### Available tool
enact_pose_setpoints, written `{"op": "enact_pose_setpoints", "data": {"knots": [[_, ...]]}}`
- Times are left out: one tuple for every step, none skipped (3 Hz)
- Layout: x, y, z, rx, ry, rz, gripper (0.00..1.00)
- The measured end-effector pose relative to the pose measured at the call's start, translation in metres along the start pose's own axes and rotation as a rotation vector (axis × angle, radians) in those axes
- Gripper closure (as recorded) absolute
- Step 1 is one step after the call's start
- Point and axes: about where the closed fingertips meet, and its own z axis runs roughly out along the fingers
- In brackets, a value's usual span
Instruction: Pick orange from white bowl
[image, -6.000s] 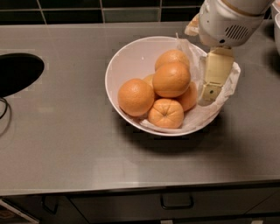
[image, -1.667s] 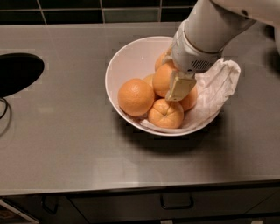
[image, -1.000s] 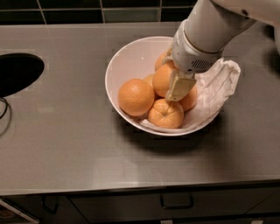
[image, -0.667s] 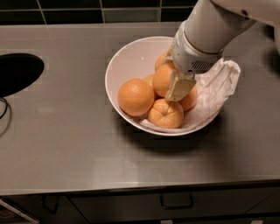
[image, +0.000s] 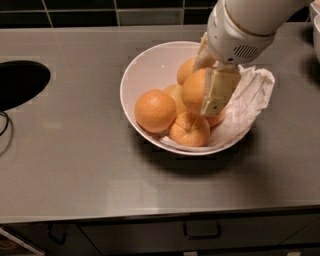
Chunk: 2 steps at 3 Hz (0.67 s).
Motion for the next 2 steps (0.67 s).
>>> {"op": "enact_pose_setpoints", "data": {"knots": [[-0.0088,-0.0050,-0.0381,0.076,0.001,-0.020,1.00],[-0.0096,-0.0049,-0.0399,0.079,0.001,-0.021,1.00]]}}
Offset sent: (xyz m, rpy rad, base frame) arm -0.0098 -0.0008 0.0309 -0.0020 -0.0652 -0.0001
